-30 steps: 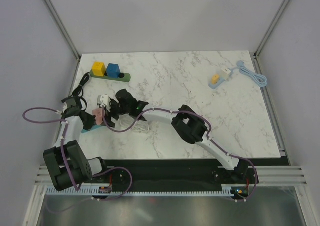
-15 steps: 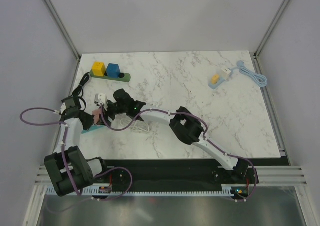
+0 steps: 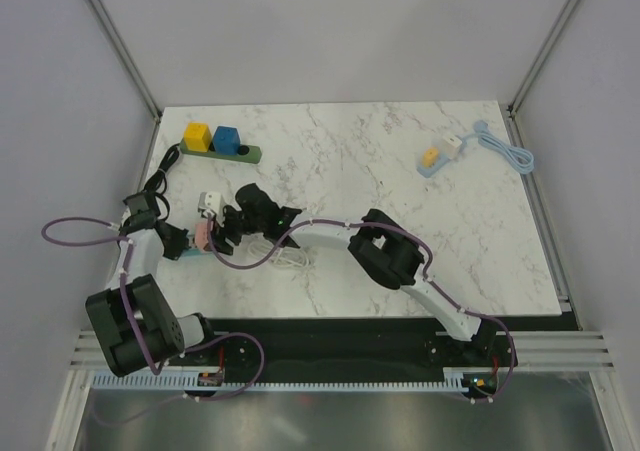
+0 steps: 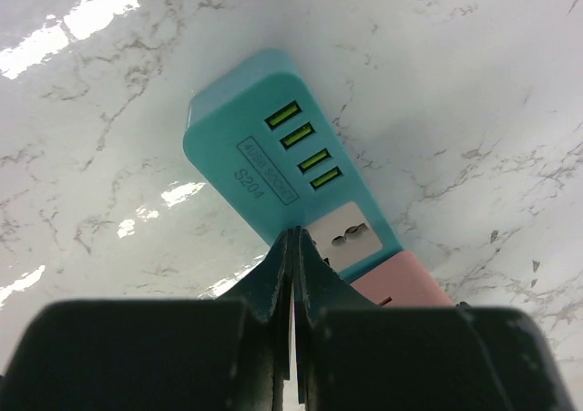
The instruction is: Pull the plug off the socket
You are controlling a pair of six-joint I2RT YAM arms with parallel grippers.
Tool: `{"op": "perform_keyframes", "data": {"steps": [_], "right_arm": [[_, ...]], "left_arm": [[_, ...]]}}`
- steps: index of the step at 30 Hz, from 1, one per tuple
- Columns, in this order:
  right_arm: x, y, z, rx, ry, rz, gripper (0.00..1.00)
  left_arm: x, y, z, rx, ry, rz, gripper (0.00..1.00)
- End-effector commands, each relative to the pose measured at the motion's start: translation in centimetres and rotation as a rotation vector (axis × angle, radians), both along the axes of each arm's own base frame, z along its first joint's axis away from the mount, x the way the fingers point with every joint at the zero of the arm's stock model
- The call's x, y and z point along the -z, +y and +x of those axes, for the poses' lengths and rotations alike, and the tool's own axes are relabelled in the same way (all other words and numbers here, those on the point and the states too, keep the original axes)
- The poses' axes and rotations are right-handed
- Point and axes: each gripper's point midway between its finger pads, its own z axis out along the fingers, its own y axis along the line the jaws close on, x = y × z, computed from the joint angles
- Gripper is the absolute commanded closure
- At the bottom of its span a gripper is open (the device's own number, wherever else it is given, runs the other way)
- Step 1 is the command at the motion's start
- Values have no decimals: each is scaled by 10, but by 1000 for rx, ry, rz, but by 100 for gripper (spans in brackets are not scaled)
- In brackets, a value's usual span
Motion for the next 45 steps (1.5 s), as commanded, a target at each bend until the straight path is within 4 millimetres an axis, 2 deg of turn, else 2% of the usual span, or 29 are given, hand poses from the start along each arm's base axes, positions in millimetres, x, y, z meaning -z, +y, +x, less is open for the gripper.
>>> {"op": "perform_keyframes", "data": {"steps": [1, 5, 8, 16, 23, 33, 38, 41, 42, 45], "right_arm": [[-47, -4, 2, 23, -52, 68, 64], [-42, -5, -7, 14, -40, 48, 64], [-40, -8, -6, 36, -27, 46, 67], [-47, -7, -11, 33, 8, 67, 73], [-42, -6, -9, 39, 18, 52, 78], [-36, -3, -8, 48, 35, 48, 78], [-43, 0, -10, 43, 49, 64, 80], [-45, 1, -13, 32, 51, 62, 89], [-46, 2, -13, 33, 52, 64, 100], [-53, 4, -13, 39, 47, 76, 100]], "left_arm": [[12, 0, 1, -31, 24, -34, 98], [7, -3, 8, 15, -15, -38, 98], [-3, -2, 12, 36, -68, -8, 98], [5, -9, 17, 56, -76, -51, 98], [-19, -5, 23, 76, -149, 10, 98], [-3, -13, 25, 73, -102, -54, 98], [26, -22, 16, 54, -9, -133, 98], [36, -24, 13, 43, 27, -153, 98], [36, -22, 12, 40, 34, -142, 98], [37, -18, 5, 23, 61, -115, 98]]}}
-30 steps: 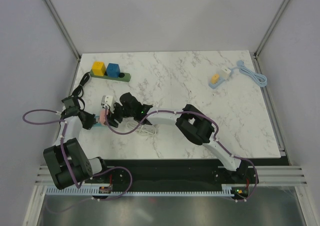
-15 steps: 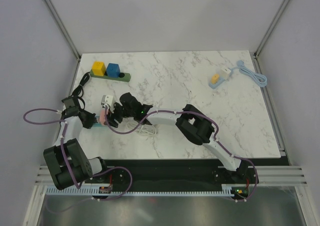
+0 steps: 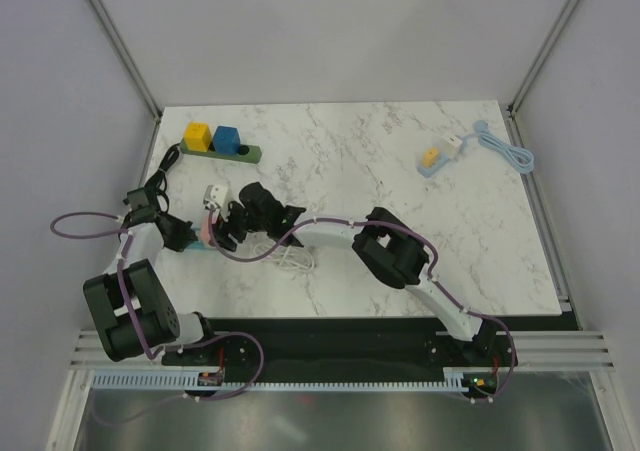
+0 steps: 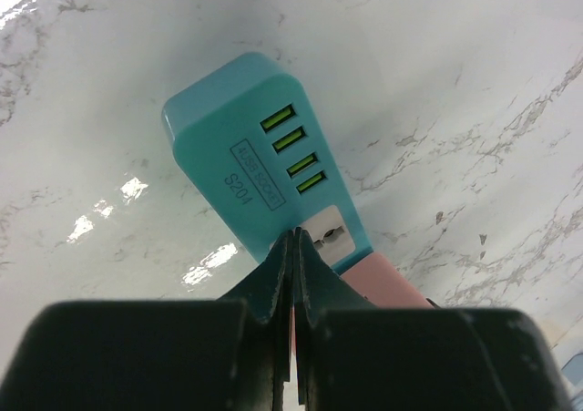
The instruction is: Pull the plug off the socket
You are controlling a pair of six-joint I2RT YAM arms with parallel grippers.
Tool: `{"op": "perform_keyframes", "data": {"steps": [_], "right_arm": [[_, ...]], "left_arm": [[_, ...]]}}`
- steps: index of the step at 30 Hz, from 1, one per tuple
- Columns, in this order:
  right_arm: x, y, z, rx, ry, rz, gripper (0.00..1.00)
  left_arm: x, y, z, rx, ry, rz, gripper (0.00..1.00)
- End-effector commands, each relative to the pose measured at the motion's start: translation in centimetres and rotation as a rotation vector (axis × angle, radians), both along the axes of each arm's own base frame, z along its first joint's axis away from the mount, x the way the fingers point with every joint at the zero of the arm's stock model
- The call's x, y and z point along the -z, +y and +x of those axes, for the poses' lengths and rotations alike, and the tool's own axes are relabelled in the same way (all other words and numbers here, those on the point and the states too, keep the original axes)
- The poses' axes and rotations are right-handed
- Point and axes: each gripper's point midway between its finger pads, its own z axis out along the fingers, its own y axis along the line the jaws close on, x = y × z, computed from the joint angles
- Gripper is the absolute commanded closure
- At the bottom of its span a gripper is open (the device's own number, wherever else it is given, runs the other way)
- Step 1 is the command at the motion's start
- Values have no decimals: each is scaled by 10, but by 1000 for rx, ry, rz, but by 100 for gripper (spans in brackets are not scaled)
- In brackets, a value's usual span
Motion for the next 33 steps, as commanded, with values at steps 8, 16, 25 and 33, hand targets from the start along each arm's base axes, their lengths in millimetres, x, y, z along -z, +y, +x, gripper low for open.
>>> {"op": "perform_keyframes", "data": {"steps": [8, 16, 25, 33], "right_arm": [[-123, 27, -2, 48, -53, 247, 100], [-175, 22, 17, 210, 16, 383, 100], [-178, 17, -30, 57, -346, 318, 100], [-156, 18, -46, 42, -464, 191, 100]], "left_arm": [[38, 1, -41, -53, 180, 37, 98], [42, -2, -43, -44, 196, 30, 98], [43, -5, -43, -36, 199, 27, 98], [44, -6, -42, -33, 203, 19, 98]]}}
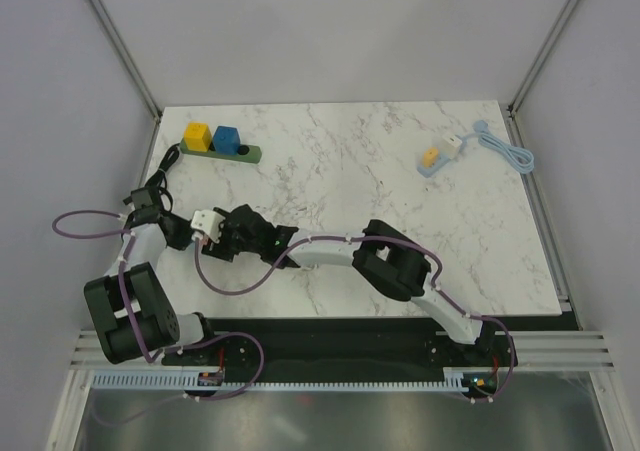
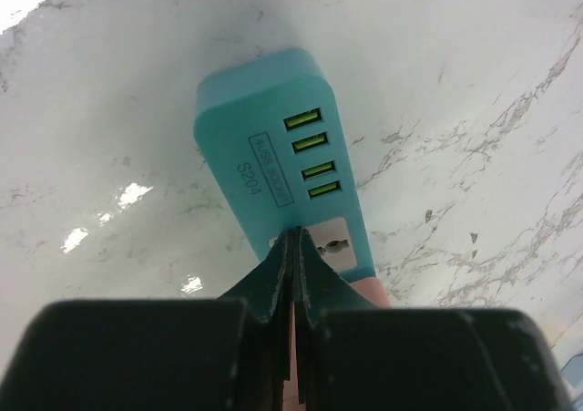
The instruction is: Pull the plug off the socket
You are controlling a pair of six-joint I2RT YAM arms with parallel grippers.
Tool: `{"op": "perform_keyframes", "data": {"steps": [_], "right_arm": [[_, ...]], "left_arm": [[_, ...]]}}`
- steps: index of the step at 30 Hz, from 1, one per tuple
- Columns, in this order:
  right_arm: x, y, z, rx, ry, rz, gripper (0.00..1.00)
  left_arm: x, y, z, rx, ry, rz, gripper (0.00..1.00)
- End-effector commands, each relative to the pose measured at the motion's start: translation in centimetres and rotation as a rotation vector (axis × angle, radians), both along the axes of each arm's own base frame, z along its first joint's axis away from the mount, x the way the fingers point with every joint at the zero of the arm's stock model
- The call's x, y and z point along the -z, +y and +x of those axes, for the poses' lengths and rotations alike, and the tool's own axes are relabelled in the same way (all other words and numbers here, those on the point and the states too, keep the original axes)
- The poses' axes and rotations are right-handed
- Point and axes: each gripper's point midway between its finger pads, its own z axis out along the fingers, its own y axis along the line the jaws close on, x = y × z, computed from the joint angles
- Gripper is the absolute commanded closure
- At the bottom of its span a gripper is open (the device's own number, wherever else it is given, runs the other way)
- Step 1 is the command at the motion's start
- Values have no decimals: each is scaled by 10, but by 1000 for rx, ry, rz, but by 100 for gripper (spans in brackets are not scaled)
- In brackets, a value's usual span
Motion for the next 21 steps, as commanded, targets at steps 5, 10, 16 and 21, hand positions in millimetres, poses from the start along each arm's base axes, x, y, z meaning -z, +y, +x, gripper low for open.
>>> {"op": "perform_keyframes", "data": {"steps": [5, 10, 16, 21], "right_arm": [[-175, 11, -4, -78, 88, 478, 100], [-186, 15, 9, -32, 323, 537, 100], [-207, 9, 4, -129, 403, 610, 100], [-187, 19, -14, -98, 171, 411, 100]], "left_arm": [[47, -3, -48, -27, 227, 4, 98], [48, -3, -46, -21, 233, 3, 98], [50, -6, -47, -1, 248, 16, 98], [49, -6, -46, 4, 249, 21, 98]]}}
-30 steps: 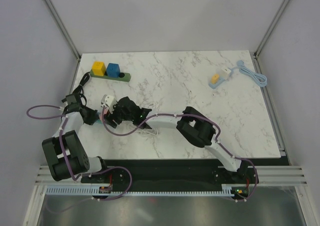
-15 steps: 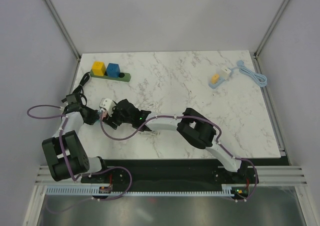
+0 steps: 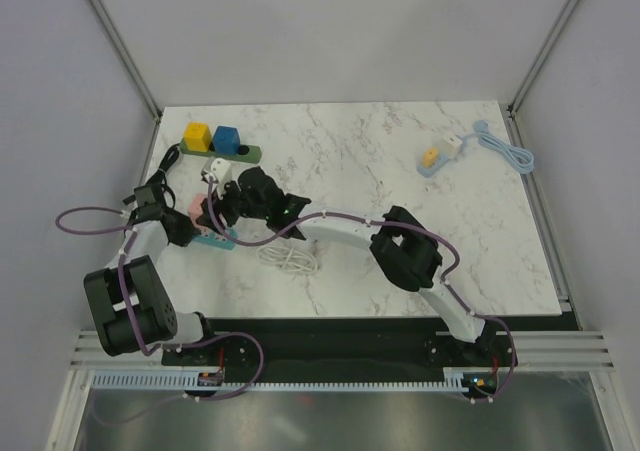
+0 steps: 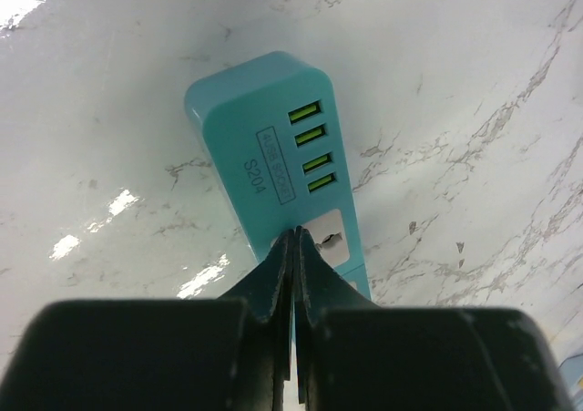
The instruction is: Pull the plug off the socket
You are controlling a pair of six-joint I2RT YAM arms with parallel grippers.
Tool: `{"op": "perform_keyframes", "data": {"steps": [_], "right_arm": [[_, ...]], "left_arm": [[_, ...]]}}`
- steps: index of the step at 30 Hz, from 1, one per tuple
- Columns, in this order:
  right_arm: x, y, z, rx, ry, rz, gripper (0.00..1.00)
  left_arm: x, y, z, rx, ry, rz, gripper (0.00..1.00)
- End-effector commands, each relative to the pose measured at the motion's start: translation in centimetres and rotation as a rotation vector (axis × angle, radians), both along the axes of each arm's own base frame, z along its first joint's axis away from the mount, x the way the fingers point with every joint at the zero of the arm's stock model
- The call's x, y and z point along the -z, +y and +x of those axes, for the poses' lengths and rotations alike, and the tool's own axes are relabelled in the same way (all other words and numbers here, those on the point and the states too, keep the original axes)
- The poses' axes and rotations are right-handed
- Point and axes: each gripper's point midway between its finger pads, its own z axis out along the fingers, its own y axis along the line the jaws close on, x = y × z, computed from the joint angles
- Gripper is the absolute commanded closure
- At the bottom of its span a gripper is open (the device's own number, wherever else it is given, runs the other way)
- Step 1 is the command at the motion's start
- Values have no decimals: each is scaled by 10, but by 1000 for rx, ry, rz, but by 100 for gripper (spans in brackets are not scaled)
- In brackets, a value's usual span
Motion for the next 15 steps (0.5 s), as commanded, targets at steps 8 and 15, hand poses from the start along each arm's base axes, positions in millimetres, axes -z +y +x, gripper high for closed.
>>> {"op": "perform_keyframes", "data": {"steps": [8, 15], "right_arm": [[-107, -57, 25, 291, -51, 63, 100], [-51, -170, 45, 495, 378, -76, 100]], "left_arm": [[26, -5, -46, 23, 173, 47, 98], [-5, -17, -25, 96, 22, 68, 98]]}}
